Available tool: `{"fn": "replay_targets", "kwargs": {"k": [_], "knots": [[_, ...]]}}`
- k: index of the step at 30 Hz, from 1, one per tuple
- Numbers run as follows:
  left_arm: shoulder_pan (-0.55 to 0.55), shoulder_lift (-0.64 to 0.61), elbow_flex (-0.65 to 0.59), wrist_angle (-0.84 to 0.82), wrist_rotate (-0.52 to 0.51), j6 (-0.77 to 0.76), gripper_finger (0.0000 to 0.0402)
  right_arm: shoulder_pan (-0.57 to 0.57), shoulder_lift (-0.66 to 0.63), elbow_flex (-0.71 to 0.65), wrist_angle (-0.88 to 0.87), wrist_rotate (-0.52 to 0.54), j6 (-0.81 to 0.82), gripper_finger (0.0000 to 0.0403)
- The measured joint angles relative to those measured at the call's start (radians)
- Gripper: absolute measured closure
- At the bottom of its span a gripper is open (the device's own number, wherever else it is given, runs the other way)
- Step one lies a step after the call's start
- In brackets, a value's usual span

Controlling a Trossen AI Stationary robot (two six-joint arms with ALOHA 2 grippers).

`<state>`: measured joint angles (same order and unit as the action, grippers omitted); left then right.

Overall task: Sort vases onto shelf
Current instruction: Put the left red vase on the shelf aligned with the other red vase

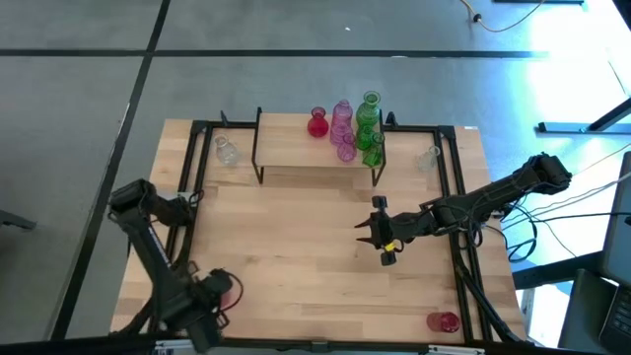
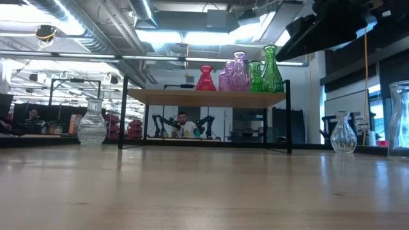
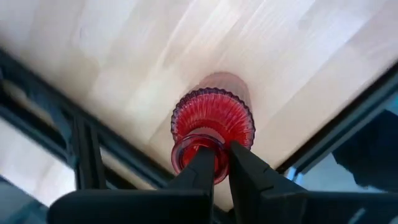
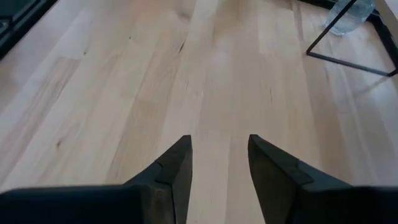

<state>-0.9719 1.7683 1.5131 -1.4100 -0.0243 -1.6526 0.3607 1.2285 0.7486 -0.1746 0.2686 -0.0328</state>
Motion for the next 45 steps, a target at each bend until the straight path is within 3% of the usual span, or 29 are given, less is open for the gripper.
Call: {"fn": "replay_targets", "kwargs": {"k": [9, 18, 25, 36, 39, 45], "knots": [[0.230, 0.000, 0.196, -0.162, -0.103, 0.445, 0.0383, 0.122, 0.000, 0.000, -0.044, 0.010, 0.134, 0.0262], [0.524, 0.000, 0.396, -0.164, -0.216, 0.967, 0.0384, 0.316, 0.000, 0.000, -0.070, 0.133, 0.303, 0.0262], [0.766, 0.000, 0.552, -0.162, -0.269, 1.306, 0.0384, 0.372, 0.000, 0.000, -0.071, 0.194, 0.401, 0.0262], [1.074, 0.114, 0.837, -0.159, -0.294, 1.639, 0.0384, 0.373, 0.000, 0.000, -0.071, 0.254, 0.500, 0.0262], [1.144, 0.128, 0.834, -0.134, -0.249, 1.719, 0.0384, 0.372, 0.000, 0.000, -0.070, 0.273, 0.500, 0.0262], [1.244, 0.176, 0.827, -0.121, -0.254, 1.770, 0.0384, 0.372, 0.001, 0.000, -0.071, 0.292, 0.500, 0.0262]]}}
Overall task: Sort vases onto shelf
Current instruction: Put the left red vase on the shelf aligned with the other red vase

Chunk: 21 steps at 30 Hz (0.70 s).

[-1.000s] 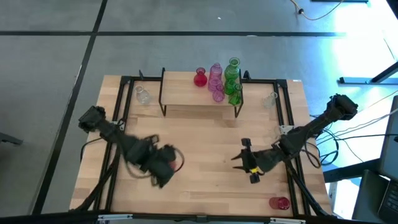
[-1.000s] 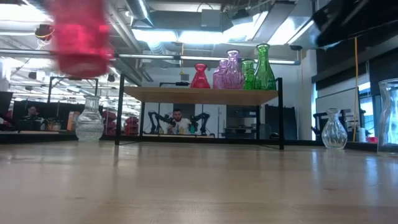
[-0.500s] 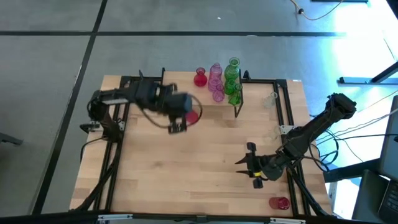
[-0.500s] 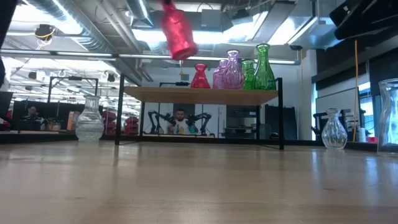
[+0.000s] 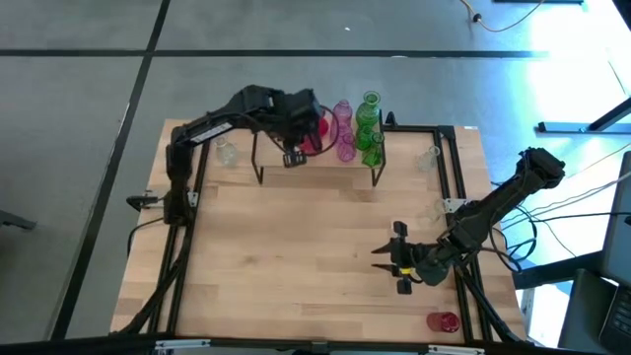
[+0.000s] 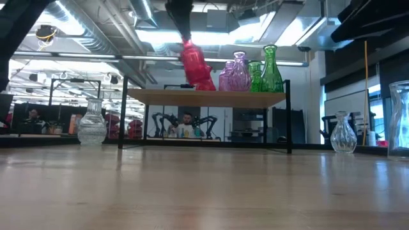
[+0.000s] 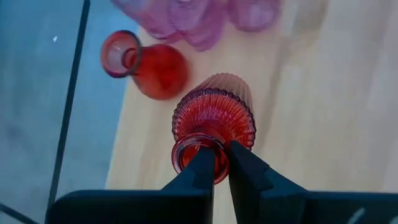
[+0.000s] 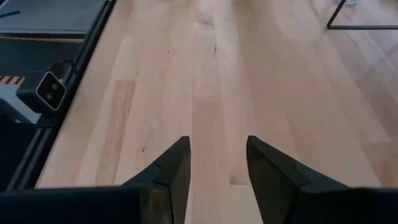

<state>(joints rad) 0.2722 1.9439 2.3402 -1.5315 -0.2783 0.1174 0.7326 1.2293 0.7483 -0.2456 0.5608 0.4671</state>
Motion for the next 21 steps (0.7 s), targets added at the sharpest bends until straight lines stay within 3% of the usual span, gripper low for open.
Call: {"fn": "replay_targets", "kwargs": {"k": [21], "knots": [[0.067, 0.078, 0.001, 0.099, 0.012, 0.050, 0.0364, 0.000, 0.000, 0.000, -0.051, 0.015, 0.005, 0.0262]]}}
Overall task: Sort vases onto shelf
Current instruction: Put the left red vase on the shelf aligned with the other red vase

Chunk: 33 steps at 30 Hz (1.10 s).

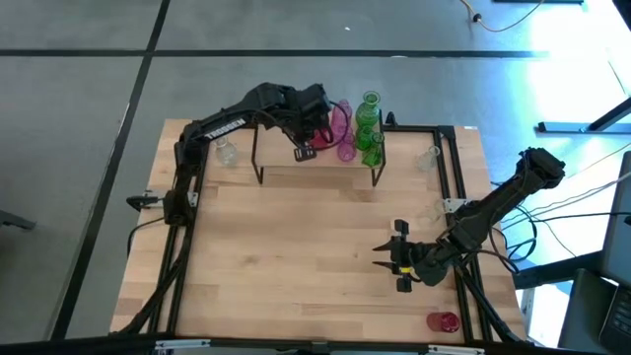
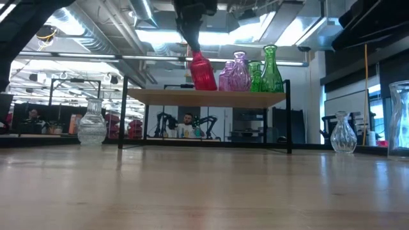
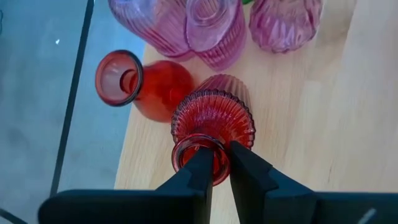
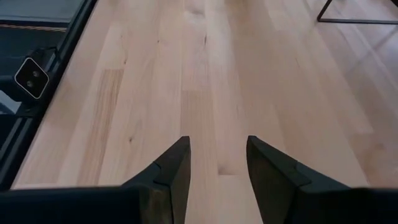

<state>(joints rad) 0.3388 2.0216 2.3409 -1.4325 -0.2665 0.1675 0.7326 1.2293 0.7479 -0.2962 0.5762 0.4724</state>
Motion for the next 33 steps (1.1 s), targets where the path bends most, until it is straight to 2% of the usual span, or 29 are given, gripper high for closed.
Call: {"fn": "replay_targets", "kwargs": {"k": [8, 20, 33], "knots": [[0.002, 0.008, 0.000, 0.013, -0.001, 0.000, 0.0359, 0.000, 0.000, 0.000, 0.002, 0.000, 0.021, 0.0262], [0.001, 0.008, 0.000, 0.036, -0.001, -0.006, 0.0299, 0.000, 0.000, 0.000, 0.001, 0.000, 0.018, 0.0262], [-0.007, 0.008, 0.000, 0.148, -0.002, -0.009, 0.0296, 0.000, 0.000, 0.000, 0.001, 0.000, 0.017, 0.0262]]}}
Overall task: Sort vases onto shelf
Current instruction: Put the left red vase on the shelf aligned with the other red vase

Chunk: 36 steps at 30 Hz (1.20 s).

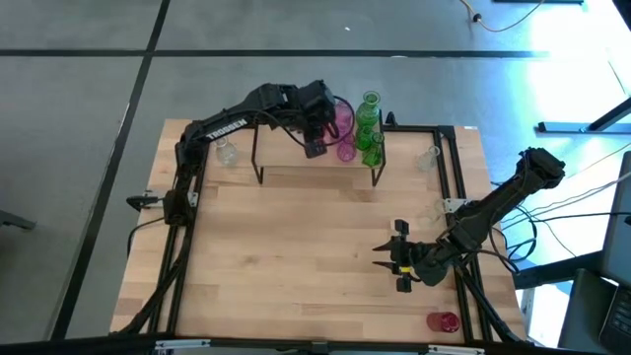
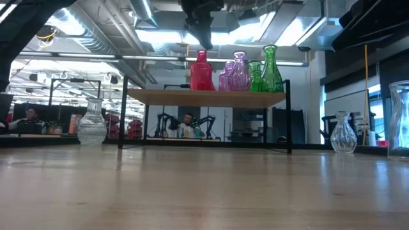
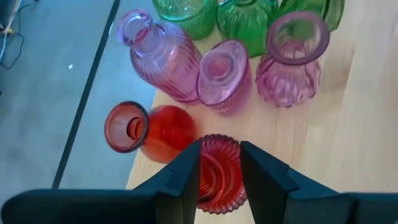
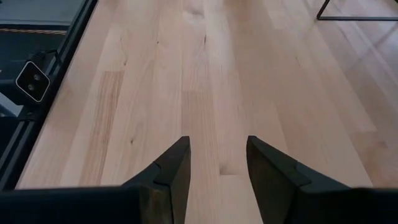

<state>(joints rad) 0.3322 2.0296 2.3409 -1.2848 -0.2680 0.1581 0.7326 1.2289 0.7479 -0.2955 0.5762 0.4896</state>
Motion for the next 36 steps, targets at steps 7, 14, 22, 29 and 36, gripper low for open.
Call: {"fn": "replay_targets", "kwargs": {"k": [7, 14, 22, 29, 36], "knots": [[-0.010, -0.005, 0.014, 0.011, -0.006, 0.004, 0.0296, 0.000, 0.000, 0.000, -0.008, 0.000, 0.000, 0.0262], [-0.047, -0.116, 0.009, -0.088, -0.006, -0.042, 0.0296, 0.000, 0.000, 0.000, -0.021, 0.000, 0.000, 0.0262], [-0.072, -0.223, -0.160, -0.122, -0.014, -0.140, 0.0296, 0.000, 0.000, 0.000, -0.027, -0.037, 0.001, 0.0262], [-0.063, -0.365, -0.584, 0.192, -0.029, -0.129, 0.0296, 0.001, 0.000, 0.000, -0.027, -0.053, 0.003, 0.0262], [-0.030, -0.428, -0.836, 0.491, -0.011, -0.130, 0.0296, 0.000, 0.000, 0.000, -0.028, -0.025, 0.002, 0.0262]]}}
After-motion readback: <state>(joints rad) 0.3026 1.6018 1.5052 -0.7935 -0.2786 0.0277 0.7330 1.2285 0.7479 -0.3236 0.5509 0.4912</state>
